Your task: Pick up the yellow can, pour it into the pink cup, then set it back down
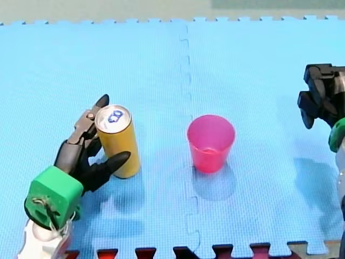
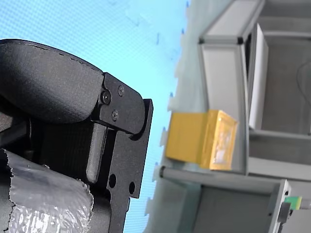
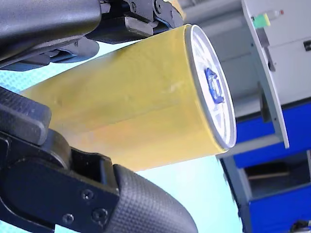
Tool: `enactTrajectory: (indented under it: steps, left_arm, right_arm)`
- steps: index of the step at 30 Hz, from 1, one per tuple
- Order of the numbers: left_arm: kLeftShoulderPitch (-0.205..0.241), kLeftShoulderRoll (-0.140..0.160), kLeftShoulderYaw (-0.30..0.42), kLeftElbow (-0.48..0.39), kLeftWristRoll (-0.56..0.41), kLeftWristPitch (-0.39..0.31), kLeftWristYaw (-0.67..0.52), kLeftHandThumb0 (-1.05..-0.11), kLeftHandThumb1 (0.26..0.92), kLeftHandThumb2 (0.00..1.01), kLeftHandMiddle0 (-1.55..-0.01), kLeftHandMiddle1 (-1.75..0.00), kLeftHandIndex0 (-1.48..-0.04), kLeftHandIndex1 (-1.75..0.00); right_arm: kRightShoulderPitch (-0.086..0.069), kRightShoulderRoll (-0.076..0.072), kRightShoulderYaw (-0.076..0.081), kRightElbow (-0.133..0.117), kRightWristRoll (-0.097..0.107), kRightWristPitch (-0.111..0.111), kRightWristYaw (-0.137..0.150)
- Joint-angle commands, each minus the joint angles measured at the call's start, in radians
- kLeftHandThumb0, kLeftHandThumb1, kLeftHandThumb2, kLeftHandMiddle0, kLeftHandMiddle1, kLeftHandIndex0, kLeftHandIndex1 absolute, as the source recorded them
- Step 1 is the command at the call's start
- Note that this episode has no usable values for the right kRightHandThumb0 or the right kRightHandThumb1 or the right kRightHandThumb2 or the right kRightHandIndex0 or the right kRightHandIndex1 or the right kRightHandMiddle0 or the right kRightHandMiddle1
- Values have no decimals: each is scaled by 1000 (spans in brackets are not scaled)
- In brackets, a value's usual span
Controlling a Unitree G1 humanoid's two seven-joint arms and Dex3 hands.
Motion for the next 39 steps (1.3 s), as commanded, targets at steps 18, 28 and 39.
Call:
enactTrajectory:
  steps: [18, 28, 39]
  left_arm:
    - [-21, -2, 1, -83, -39, 109, -82, -755, 668, 0, -349, -12, -273, -6]
    - [-70, 34, -35, -76, 88, 171, 59, -784, 711, 11, -555, -53, -466, -28]
    - [-131, 82, -94, -6, 233, 176, 244, -393, 756, 7, -1252, -118, -1174, -54]
  right_arm:
    - [6, -4, 7, -11, -5, -12, -11]
    - [6, -4, 9, -10, -11, -12, -21]
    - [4, -7, 8, -10, -7, -14, -20]
